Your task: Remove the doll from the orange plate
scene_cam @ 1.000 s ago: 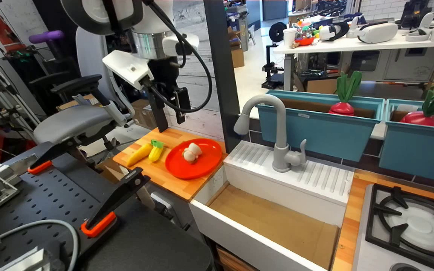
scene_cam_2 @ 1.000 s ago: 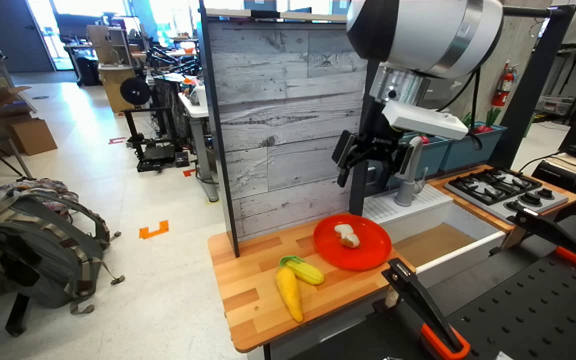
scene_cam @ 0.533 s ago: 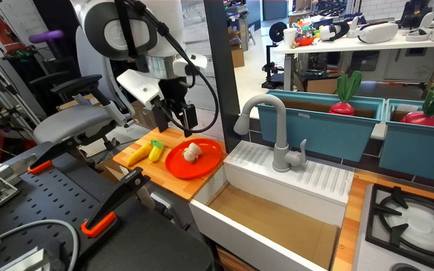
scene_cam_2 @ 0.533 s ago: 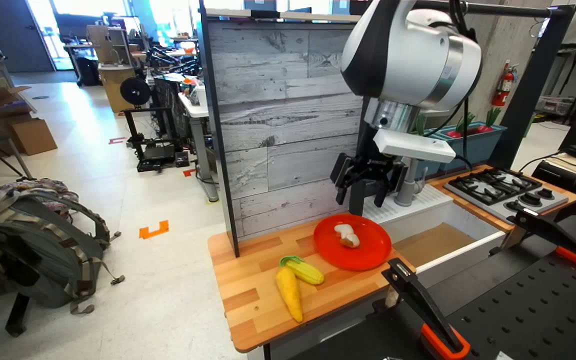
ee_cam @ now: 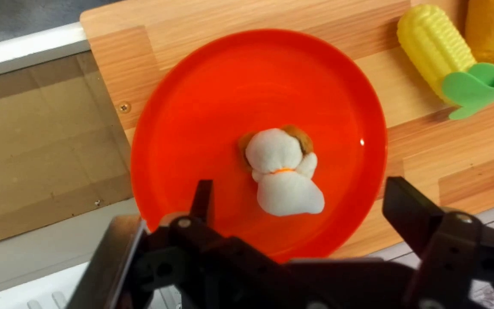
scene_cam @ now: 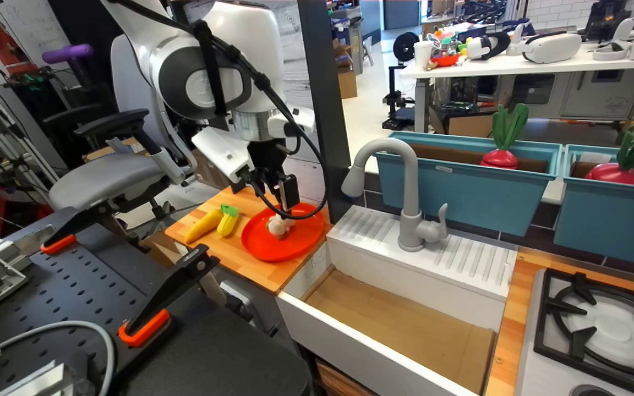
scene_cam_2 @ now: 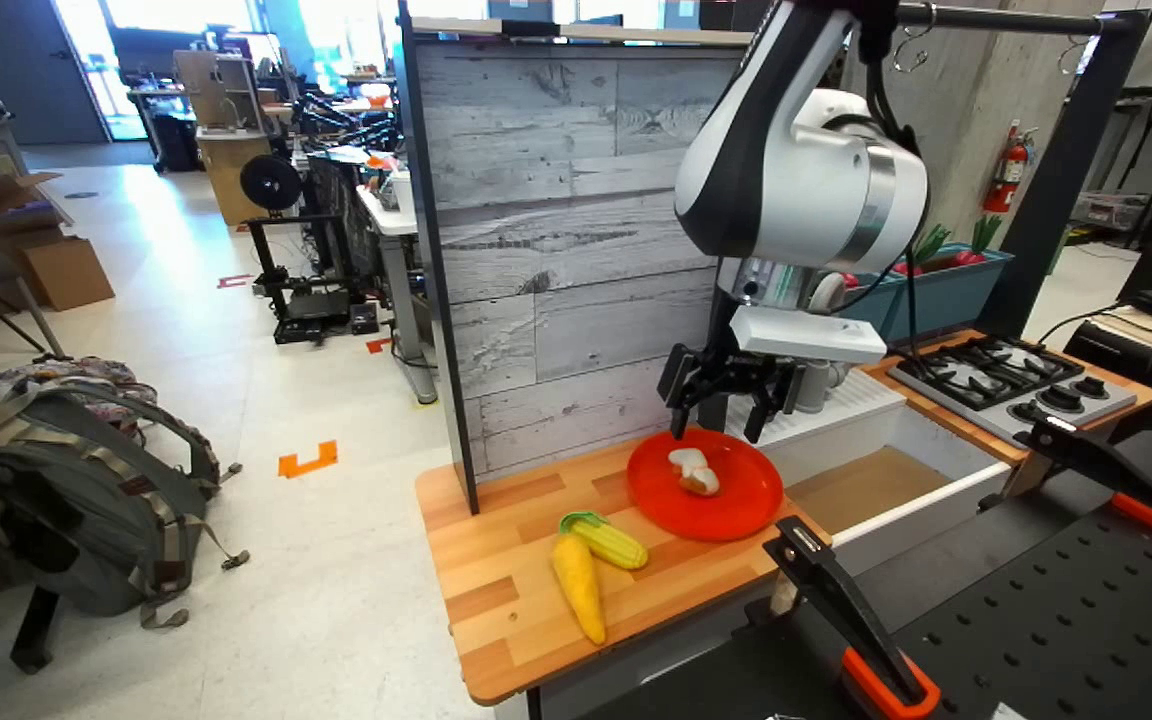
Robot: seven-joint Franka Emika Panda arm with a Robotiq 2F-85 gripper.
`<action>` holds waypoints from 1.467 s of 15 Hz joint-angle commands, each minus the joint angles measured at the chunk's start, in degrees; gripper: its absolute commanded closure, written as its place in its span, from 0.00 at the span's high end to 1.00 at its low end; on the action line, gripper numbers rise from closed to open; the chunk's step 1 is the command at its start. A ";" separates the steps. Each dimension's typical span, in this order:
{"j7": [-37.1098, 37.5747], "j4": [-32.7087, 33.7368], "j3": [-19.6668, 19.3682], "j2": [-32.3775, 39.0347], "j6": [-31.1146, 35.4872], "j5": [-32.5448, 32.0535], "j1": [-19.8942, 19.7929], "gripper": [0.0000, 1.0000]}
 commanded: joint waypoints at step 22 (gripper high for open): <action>4.50 8.34 0.21 6.73 -1.01 -3.79 -0.14 0.01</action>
